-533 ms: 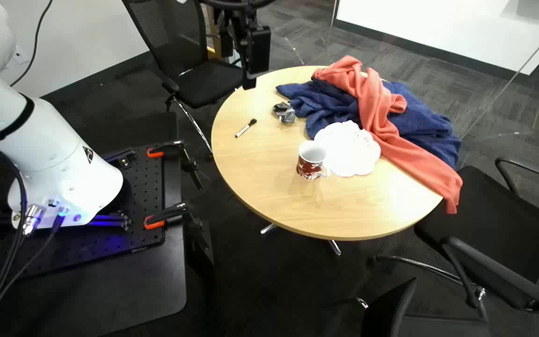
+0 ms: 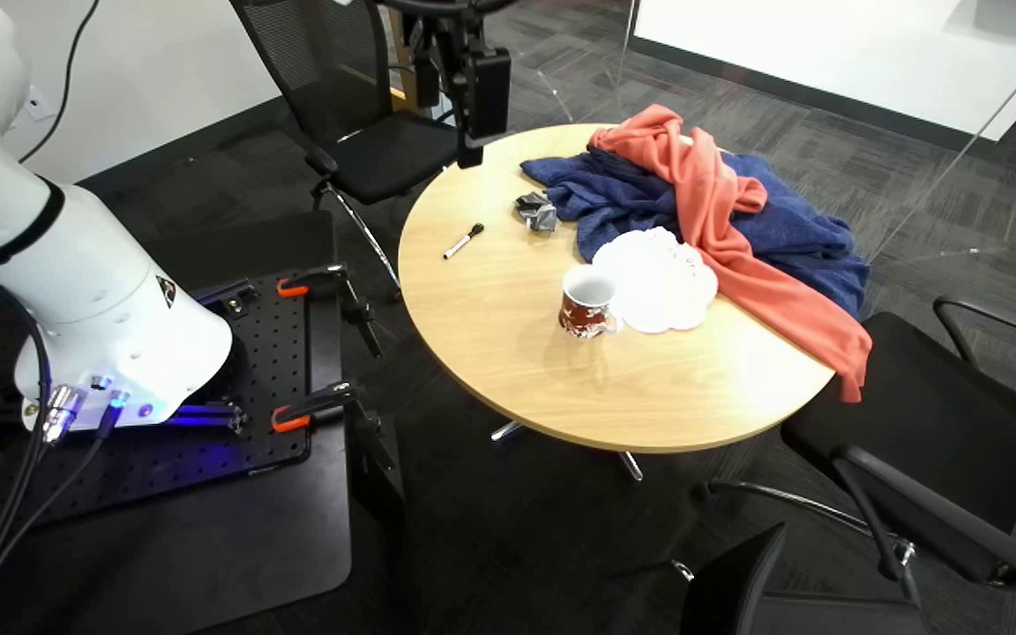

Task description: Put the marker on the table in the mug

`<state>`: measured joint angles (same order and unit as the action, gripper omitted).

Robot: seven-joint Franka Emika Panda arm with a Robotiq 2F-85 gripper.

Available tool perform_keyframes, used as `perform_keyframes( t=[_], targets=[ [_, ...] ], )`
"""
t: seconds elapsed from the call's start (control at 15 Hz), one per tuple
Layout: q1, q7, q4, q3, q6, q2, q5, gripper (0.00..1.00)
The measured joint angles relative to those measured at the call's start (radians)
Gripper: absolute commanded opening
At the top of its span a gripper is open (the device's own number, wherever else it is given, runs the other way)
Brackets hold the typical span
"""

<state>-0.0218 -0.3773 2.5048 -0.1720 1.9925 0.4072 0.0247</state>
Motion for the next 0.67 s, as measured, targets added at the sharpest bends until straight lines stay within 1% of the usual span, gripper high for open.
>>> perform_keyframes(
  t=[0.13, 0.33, 0.53, 0.67],
  targets=[
    [-0.002, 0.000, 0.000, 0.024, 0.000, -0.006, -0.001, 1.00],
    [-0.018, 0.006, -0.002, 0.089, 0.000, -0.040, -0.004, 1.00],
    [-0.048, 0.014, -0.010, 0.160, 0.015, -0.106, -0.013, 1.00],
    [-0.068, 0.028, -0.018, 0.201, 0.044, -0.162, -0.024, 1.00]
  ],
)
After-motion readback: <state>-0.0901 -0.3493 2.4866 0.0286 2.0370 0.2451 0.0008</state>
